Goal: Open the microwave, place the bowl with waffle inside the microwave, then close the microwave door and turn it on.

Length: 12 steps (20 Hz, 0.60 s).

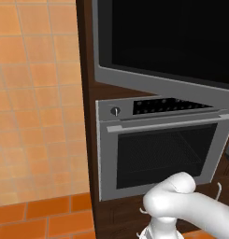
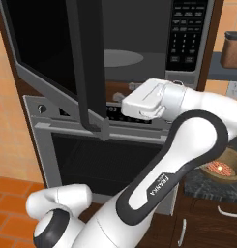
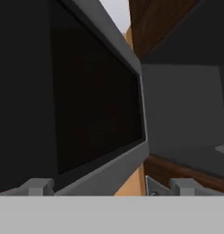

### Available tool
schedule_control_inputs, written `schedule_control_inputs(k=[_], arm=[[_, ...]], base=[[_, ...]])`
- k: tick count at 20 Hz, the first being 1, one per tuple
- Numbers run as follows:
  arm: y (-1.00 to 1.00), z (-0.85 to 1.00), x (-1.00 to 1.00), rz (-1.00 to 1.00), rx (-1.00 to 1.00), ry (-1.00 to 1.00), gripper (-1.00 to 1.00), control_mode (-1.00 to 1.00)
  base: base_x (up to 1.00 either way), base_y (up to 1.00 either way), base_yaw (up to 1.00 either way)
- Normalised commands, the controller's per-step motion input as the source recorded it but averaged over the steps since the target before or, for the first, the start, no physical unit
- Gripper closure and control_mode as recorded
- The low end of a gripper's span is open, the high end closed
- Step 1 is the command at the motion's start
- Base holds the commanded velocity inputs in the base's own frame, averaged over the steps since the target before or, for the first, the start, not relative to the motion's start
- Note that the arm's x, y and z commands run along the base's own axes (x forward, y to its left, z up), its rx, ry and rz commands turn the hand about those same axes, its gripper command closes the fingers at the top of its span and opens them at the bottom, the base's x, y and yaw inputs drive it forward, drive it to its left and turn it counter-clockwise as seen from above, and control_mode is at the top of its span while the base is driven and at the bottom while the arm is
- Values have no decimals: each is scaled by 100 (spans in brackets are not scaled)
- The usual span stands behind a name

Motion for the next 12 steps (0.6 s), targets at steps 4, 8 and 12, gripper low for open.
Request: schedule_control_inputs(k=[4,8,12], arm=[[69,0,-69,16,0,0,-100,-100],[90,0,-57,4,0,0,-100,-100],[96,0,-50,0,0,0,-100,-100]], base=[[0,0,0],[0,0,0],[0,0,0]])
